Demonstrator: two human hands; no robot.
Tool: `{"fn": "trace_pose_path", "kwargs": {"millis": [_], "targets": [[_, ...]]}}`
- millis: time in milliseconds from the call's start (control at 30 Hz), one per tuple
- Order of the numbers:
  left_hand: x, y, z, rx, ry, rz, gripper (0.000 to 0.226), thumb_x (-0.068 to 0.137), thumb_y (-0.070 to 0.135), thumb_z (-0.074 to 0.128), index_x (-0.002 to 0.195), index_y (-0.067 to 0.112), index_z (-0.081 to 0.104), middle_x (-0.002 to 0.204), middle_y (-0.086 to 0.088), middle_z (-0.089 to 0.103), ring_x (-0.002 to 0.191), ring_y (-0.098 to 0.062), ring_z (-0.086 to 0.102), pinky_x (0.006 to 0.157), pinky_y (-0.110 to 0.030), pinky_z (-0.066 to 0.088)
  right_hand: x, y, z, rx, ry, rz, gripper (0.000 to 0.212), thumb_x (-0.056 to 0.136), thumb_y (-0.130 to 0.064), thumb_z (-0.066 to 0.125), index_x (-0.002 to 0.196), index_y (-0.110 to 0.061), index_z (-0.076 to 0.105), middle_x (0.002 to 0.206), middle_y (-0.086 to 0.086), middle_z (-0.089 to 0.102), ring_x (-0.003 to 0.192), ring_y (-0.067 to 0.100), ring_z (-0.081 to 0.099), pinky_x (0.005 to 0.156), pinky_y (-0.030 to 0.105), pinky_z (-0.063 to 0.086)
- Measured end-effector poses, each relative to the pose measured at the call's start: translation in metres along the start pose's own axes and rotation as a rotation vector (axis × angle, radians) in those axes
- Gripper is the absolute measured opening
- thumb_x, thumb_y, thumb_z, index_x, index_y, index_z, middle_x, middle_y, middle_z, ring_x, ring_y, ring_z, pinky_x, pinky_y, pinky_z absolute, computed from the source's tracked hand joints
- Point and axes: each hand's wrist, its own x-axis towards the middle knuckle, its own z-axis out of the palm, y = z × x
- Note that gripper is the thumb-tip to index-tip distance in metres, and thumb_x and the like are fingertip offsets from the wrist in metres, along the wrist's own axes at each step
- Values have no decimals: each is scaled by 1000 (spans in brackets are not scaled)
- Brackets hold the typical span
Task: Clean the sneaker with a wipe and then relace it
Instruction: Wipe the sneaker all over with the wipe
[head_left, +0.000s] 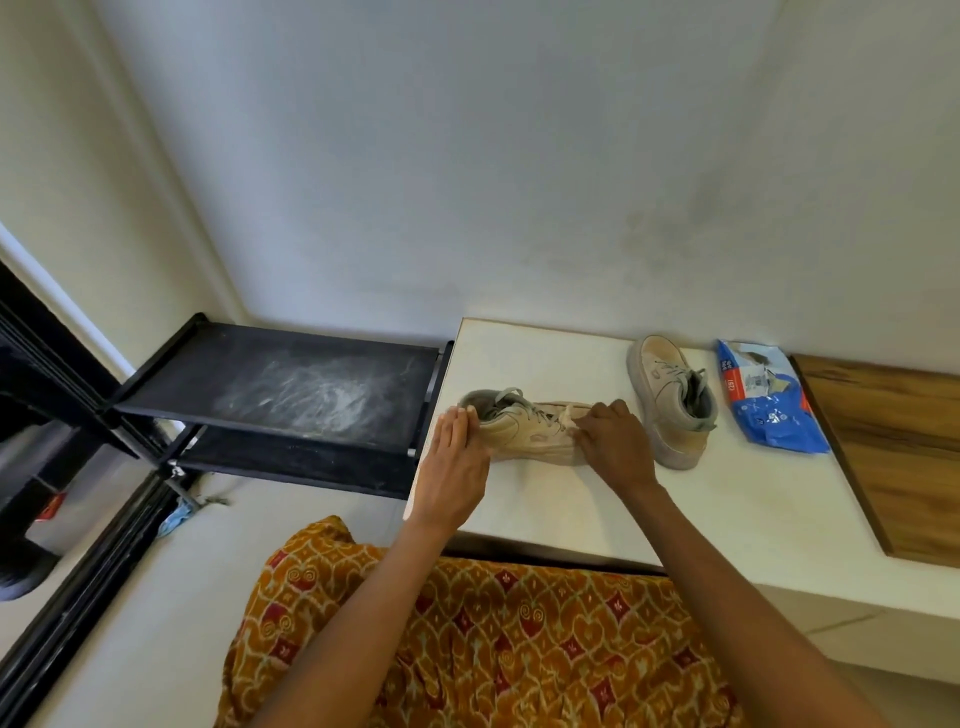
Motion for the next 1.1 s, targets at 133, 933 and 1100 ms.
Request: {"fn": "trace_pose_path", "kwargs": {"millis": [133, 933, 1100], "targets": [[1, -2, 5, 25, -33, -16, 57, 83, 20, 66, 130, -6, 48, 128, -24, 54, 123, -36, 50, 107, -44, 23, 15, 19, -2, 54, -11, 238, 17, 88, -7, 55, 87, -2, 71, 90, 15, 62, 92, 33, 53, 66, 36, 42], [0, -8, 3, -10, -64, 25, 56, 98, 34, 24, 139, -3, 36, 135, -19, 49, 127, -32, 46, 109, -39, 24, 42, 16, -15, -133, -167, 181, 25, 94, -10, 44, 104, -8, 68, 105, 8, 60, 100, 24, 56, 71, 30, 44], [0, -5, 4, 9, -116, -10, 60, 99, 36, 15, 138, -3, 36, 136, -21, 49, 127, -33, 46, 109, -41, 22, 35, -5, -6, -120, -222, 12, 26, 93, -11, 48, 108, -14, 68, 103, 8, 59, 101, 24, 53, 67, 28, 38]]}}
